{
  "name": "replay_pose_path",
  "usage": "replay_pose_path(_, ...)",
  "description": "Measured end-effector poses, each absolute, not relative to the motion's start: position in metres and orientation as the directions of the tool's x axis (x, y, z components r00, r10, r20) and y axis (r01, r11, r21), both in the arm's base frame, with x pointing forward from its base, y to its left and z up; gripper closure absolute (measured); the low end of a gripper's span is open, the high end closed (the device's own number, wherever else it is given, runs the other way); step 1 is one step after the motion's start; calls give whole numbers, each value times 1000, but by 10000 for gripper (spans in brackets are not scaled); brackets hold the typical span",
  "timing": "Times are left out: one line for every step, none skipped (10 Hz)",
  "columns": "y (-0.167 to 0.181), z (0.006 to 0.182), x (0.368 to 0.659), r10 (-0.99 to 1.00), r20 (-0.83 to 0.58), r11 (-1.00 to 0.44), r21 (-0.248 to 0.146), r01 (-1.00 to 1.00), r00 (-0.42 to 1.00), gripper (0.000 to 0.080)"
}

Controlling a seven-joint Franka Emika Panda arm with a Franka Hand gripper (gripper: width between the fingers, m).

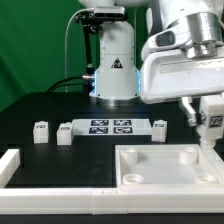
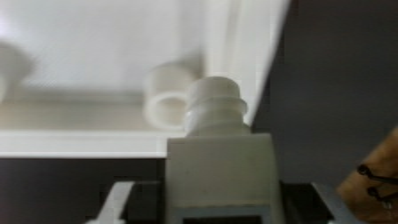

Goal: Assemble one leg

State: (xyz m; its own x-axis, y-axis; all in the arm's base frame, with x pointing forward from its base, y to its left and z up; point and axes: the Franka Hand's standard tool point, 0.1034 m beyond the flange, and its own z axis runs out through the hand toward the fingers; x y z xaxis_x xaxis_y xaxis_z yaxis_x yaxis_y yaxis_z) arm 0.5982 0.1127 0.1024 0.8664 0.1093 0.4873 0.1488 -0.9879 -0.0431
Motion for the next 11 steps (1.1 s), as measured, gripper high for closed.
replay_pose_path(106,100,614,108,500,-989,-36,145,859,509)
replay_pose_path(103,94,625,105,504,-990,-33,140,857,509)
replay_pose_path(103,90,633,101,508,-990,-35,138,855,509)
replay_pose_path(104,86,634,95,505,-990,-39,133,858,509)
replay_pose_path(107,83,632,97,501,-990,-41,136,860,509)
replay_pose_path(111,80,626,103,497,-989,-41,141,862,509)
replay_pose_path(114,78,622,107,501,-988,-40,146,859,509)
replay_pose_path(115,75,620,110,496,-988,-39,148,861,509)
replay_pose_path(114,73,618,110,494,-988,-38,148,863,509)
replay_pose_path(113,71,618,110,501,-988,-36,147,858,509)
replay_pose_path(114,70,618,110,512,-988,-34,148,852,509)
